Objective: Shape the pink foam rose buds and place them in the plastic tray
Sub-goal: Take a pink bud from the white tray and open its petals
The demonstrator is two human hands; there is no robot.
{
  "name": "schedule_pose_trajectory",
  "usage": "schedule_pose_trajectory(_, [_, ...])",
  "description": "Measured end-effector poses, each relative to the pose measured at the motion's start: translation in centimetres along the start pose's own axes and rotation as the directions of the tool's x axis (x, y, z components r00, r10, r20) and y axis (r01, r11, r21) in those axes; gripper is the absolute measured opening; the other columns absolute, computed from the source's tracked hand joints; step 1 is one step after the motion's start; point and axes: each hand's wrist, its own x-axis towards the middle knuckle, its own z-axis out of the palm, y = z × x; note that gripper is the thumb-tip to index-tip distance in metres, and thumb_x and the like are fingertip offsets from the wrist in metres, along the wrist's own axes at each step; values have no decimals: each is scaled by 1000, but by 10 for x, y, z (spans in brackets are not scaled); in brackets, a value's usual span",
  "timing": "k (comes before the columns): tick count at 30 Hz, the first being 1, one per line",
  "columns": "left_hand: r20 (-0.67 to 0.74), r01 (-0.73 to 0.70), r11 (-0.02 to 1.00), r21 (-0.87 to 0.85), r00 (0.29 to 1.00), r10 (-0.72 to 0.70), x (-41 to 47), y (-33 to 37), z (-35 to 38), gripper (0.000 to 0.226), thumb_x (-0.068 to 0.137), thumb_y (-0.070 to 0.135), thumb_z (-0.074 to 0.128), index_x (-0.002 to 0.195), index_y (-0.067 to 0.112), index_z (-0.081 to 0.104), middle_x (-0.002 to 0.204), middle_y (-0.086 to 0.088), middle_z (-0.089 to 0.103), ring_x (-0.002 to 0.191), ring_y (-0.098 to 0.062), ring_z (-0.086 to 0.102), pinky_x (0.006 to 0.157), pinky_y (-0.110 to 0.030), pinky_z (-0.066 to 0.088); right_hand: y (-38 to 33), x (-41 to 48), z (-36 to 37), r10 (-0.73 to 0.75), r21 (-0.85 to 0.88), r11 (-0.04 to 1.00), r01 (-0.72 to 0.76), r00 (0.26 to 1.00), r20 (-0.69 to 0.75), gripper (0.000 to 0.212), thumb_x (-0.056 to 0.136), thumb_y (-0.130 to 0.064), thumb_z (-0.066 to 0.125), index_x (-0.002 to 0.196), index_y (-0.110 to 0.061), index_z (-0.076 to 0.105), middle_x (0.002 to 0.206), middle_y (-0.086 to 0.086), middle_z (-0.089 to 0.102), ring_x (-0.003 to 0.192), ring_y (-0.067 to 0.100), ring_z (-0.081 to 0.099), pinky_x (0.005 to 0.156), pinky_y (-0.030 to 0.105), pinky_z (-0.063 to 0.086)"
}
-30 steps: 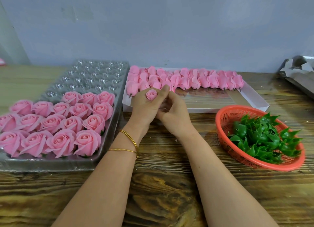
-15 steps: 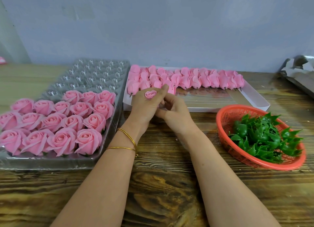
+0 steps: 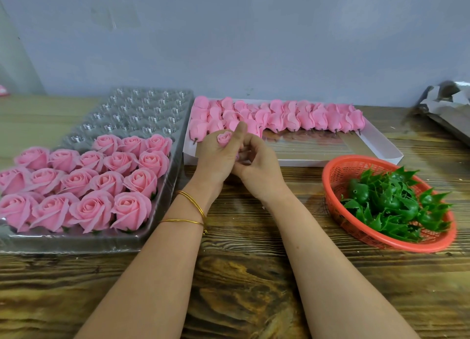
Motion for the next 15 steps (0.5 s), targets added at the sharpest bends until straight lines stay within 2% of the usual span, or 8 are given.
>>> schedule_pose_trajectory(3, [-7,-15,1000,-2,1000,15,1,-1,-1,66,71,56,71,72,-8,55,67,-14,51,66,-22,55,60,-29,51,-1,0,-1,-5,5,1000,5,1000,13,31,79,19,61,108,7,60,88,15,64,78,16,57,70,17,49])
schedule_pose_trajectory(4, [-3,-11,1000,-10,1000,11,1,-1,-1,61,68,56,72,69,-4,59,67,-13,54,65,-21,58,60,-29,52,-2,0,-2,-8,7,1000,8,1000,21,32,80,19,61,109,8,60,92,20,66,81,18,59,72,18,49])
schedule_pose_trajectory(6, [1,-6,1000,-9,1000,6,2,-2,-1,38,65,54,74,56,19,64,61,-1,60,61,-14,62,59,-25,52,-3,-1,-2,-8,27,1000,7,999,36,32,81,20,59,111,10,60,102,30,66,88,20,61,77,21,51])
schedule_pose_trajectory(7, [1,-12,1000,3,1000,12,2,-3,-1,34,64,54,74,53,23,65,61,2,63,61,-12,64,60,-25,53,-4,-1,-3,-4,41,999,2,999,42,32,81,20,58,112,11,60,106,32,66,90,21,62,80,23,51])
schedule_pose_trajectory(10, [3,-21,1000,21,1000,21,3,-4,-3,29,68,49,75,54,25,67,68,-1,70,67,-13,67,63,-28,54,-6,-2,-4,17,78,997,-23,997,69,34,83,20,57,115,9,60,110,30,66,99,23,63,93,31,51])
schedule_pose_trajectory(12, [10,-30,999,30,999,30,2,-3,-3,29,76,43,73,53,27,66,63,3,66,64,-9,64,61,-25,52,-8,-3,-5,26,93,995,-35,995,94,35,84,19,55,117,8,60,110,28,66,100,22,62,96,38,50])
schedule_pose_trajectory(15, [-3,-13,999,45,1000,13,0,1,-1,34,78,45,69,50,27,60,53,8,57,56,-7,59,56,-21,49,-8,-5,-3,32,96,995,-43,994,108,40,85,20,53,120,2,59,101,13,66,94,12,62,93,32,52])
